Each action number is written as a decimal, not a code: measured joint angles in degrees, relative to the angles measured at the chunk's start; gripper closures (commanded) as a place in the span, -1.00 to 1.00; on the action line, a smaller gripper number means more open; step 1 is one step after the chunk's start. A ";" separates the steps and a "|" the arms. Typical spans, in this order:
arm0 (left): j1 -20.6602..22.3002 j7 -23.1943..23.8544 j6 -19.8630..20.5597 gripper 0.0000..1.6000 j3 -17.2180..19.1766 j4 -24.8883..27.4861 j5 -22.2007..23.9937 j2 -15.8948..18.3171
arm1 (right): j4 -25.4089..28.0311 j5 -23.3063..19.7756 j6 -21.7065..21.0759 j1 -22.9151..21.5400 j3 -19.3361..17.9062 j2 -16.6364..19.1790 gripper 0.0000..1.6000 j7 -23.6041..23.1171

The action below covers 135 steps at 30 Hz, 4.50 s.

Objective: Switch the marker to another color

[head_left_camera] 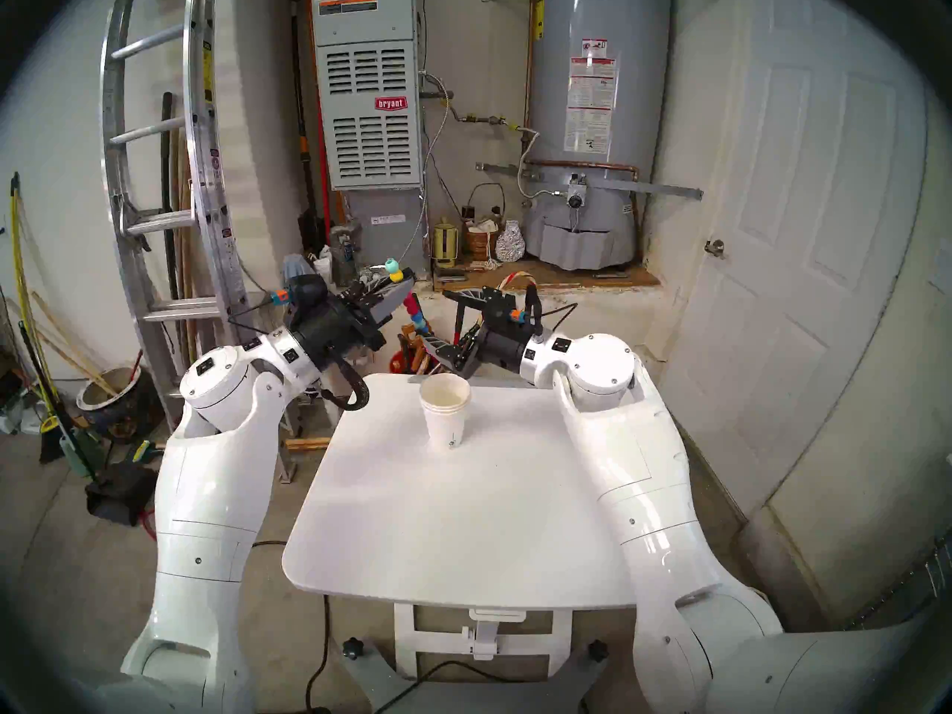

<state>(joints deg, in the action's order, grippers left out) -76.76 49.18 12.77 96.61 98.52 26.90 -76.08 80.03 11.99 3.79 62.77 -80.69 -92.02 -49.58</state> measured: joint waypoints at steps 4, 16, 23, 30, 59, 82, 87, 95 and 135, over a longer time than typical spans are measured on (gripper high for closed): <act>0.02 0.01 -0.15 1.00 -0.65 0.10 -0.38 -0.17 | -0.99 -0.15 0.25 -0.43 0.15 -0.26 -1.00 0.00; 0.22 -0.51 -0.64 1.00 -1.15 0.12 -1.09 -0.53 | -1.21 -0.46 0.54 -0.69 0.33 -0.35 0.25 -0.52; 0.27 -0.56 -0.99 1.00 -0.89 0.13 -1.15 -0.69 | -1.14 -0.71 0.53 -0.63 0.28 -0.35 0.62 -1.49; 0.27 -0.55 -1.02 1.00 -0.83 0.13 -1.14 -0.83 | -1.12 -0.70 0.64 -0.58 0.23 -0.36 1.00 -1.73; 1.40 -2.47 -1.13 1.00 3.31 3.43 -2.20 -0.26 | -2.84 3.25 2.10 1.91 -6.41 1.65 1.00 5.27; 0.59 -6.36 -10.48 1.00 -5.34 -6.74 -24.72 4.56 | -1.60 -13.10 3.24 -0.46 -7.28 -9.28 1.00 12.24; 1.25 -7.38 -12.37 1.00 -6.58 -8.02 -27.82 5.02 | -1.80 -16.70 4.28 -0.64 -6.77 -10.93 1.00 12.44; 2.95 -9.01 -14.73 1.00 -8.35 -10.19 -30.73 4.92 | -2.17 -22.38 5.55 -0.24 -5.54 -11.79 1.00 11.82; 6.93 -6.89 -15.65 1.00 -9.57 -12.30 -30.90 3.14 | -1.59 -26.64 8.57 4.66 -0.29 -8.95 1.00 9.99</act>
<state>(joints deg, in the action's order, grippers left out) -69.83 42.29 -2.88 87.04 86.22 -4.00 -72.94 78.44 -14.65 12.36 67.43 -80.97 -100.97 -39.58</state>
